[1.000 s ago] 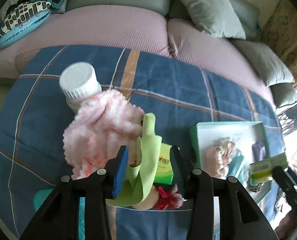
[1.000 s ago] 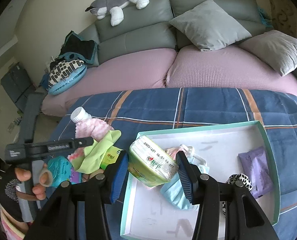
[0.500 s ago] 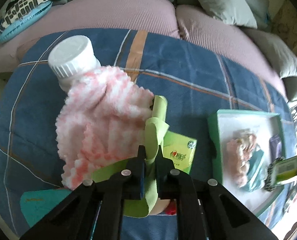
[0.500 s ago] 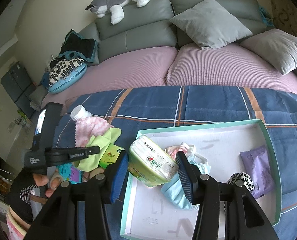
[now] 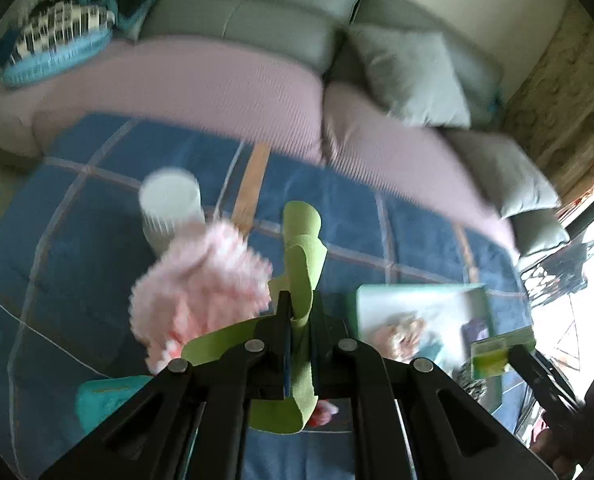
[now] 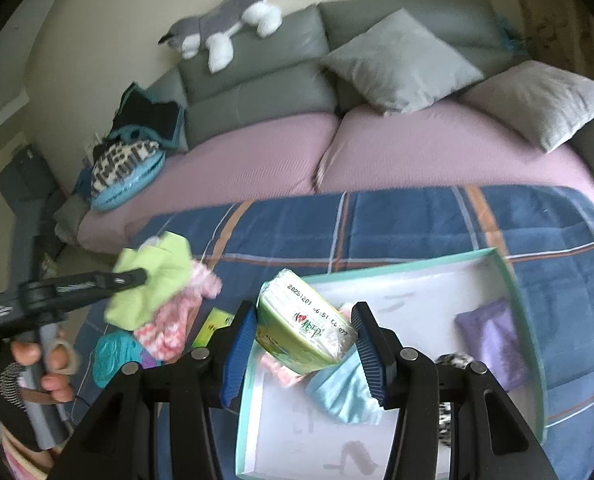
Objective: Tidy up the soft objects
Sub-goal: 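Carry the tissue pack and green cloth over the tray and open both tools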
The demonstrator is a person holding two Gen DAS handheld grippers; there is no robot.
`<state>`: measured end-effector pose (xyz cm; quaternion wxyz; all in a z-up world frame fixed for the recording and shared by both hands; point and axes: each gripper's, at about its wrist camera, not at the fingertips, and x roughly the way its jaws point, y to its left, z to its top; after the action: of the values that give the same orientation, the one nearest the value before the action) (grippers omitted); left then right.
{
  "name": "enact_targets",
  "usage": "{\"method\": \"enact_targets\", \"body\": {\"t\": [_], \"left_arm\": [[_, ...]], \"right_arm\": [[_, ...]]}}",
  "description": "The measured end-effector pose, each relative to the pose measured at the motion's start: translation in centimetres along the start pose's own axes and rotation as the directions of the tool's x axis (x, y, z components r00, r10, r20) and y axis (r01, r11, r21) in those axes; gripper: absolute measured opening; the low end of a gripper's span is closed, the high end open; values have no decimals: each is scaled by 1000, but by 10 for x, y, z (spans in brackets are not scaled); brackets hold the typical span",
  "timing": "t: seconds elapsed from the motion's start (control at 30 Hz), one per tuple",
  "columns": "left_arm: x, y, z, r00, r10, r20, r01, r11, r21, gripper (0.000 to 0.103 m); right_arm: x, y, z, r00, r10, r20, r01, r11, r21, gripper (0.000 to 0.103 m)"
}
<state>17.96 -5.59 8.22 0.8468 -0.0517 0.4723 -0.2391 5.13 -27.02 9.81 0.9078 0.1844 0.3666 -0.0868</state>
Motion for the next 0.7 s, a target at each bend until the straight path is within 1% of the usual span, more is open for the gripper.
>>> {"method": "enact_targets", "body": {"t": [0.07, 0.13, 0.17, 0.23, 0.3, 0.33, 0.4, 0.5, 0.57, 0.7], "left_arm": [[-17, -8, 4, 999, -12, 50, 11, 1000, 17, 7], [-34, -17, 6, 995, -35, 95, 32, 999, 37, 7], [-39, -20, 7, 993, -46, 107, 41, 998, 46, 7], [-47, -33, 6, 990, -71, 125, 62, 995, 73, 7], [-50, -42, 5, 988, -94, 126, 83, 992, 95, 7], [-50, -51, 4, 986, -116, 118, 103, 988, 112, 7], [-43, -63, 0, 985, -140, 97, 126, 983, 133, 7], [-29, -83, -8, 988, -144, 57, 132, 976, 176, 7], [-17, -98, -15, 989, -148, 18, 142, 970, 200, 7], [9, -120, -32, 984, -169, -63, 179, 961, 209, 7]], "right_arm": [[-11, -7, 2, 999, -22, 28, 22, 1000, 15, 52], [-21, -14, 4, 996, -73, 51, 72, 997, 26, 52], [-28, -20, 4, 992, -108, 63, 106, 994, 34, 52], [-37, -29, 4, 987, -143, 74, 139, 989, 56, 52], [-44, -39, 4, 978, -194, 74, 188, 979, 80, 52], [-46, -43, 4, 972, -226, 70, 220, 972, 85, 52], [-48, -51, 3, 964, -259, 62, 252, 962, 100, 52], [-49, -64, 2, 965, -257, 53, 248, 958, 142, 52], [-44, -69, 2, 961, -273, 47, 263, 952, 154, 52], [-23, -77, 4, 965, -261, 31, 254, 955, 154, 52]]}}
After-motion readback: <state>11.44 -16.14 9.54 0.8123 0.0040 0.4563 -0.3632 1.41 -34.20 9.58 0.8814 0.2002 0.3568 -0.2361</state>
